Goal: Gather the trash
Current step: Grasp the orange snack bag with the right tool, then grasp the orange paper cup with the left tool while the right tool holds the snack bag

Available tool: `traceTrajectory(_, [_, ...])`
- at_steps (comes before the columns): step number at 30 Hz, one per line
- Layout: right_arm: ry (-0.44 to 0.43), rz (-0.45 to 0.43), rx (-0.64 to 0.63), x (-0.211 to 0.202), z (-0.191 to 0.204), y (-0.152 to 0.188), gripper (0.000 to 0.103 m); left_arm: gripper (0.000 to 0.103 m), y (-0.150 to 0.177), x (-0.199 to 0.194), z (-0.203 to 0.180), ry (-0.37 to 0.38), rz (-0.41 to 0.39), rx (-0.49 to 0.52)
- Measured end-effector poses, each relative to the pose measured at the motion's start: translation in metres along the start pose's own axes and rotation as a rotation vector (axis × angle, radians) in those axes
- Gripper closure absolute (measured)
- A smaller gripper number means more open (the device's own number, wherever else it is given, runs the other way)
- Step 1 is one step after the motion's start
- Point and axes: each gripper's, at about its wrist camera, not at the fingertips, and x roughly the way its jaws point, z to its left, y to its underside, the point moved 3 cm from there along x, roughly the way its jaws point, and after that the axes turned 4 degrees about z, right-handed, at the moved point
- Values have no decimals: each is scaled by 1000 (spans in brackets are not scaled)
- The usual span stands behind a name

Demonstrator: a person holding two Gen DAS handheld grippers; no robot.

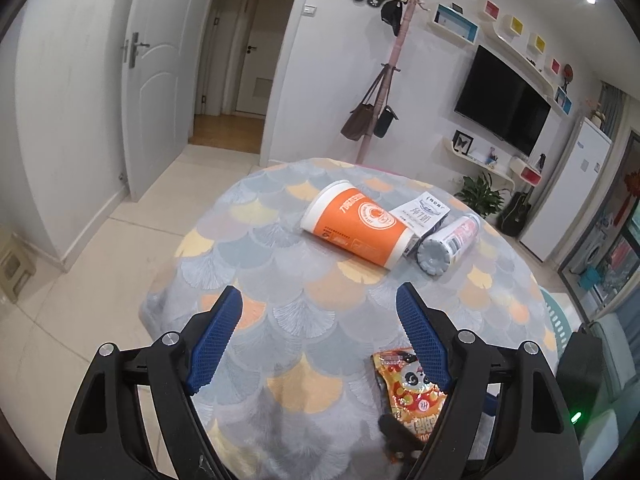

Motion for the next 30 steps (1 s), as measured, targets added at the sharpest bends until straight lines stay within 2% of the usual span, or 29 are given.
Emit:
traceTrajectory(3, [111, -3, -72, 7, 12, 3, 14, 26, 2, 4, 5, 0, 3, -1])
traceTrajectory(4, [117, -9, -74, 6, 13, 4, 15, 26, 1, 5, 5, 2, 4, -2])
traceTrajectory(5, [119, -13, -64, 6, 10, 4, 22, 26, -1, 7, 5, 6, 6, -4])
traceTrajectory(6, [126, -24, -63, 3, 8, 3, 35, 26, -2, 8, 4, 8, 8, -5])
traceTrajectory(12, [104, -47, -25, -6, -19, -3, 66, 25, -17, 28, -14, 76, 29, 10])
traceTrajectory(14, [75, -58, 9, -10, -34, -6, 68, 22, -26, 44, -25, 111, 59, 12])
traceTrajectory(18, [84, -84, 67, -14, -67, -14, 70, 19, -40, 79, -37, 158, 118, -39])
traceTrajectory(20, [98, -105, 97, -20, -85, -18, 70, 19, -48, 103, -35, 148, 169, -115])
traceTrajectory(25, [126, -129, 127, -23, -117, -26, 70, 19, -62, 151, -23, 126, 239, -297])
traceTrajectory(27, [120, -122, 140, -17, -126, -25, 70, 19, -65, 167, -24, 100, 245, -319])
traceTrajectory(30, [66, -116, 166, -14, -134, -25, 70, 18, -67, 182, -30, 29, 248, -300])
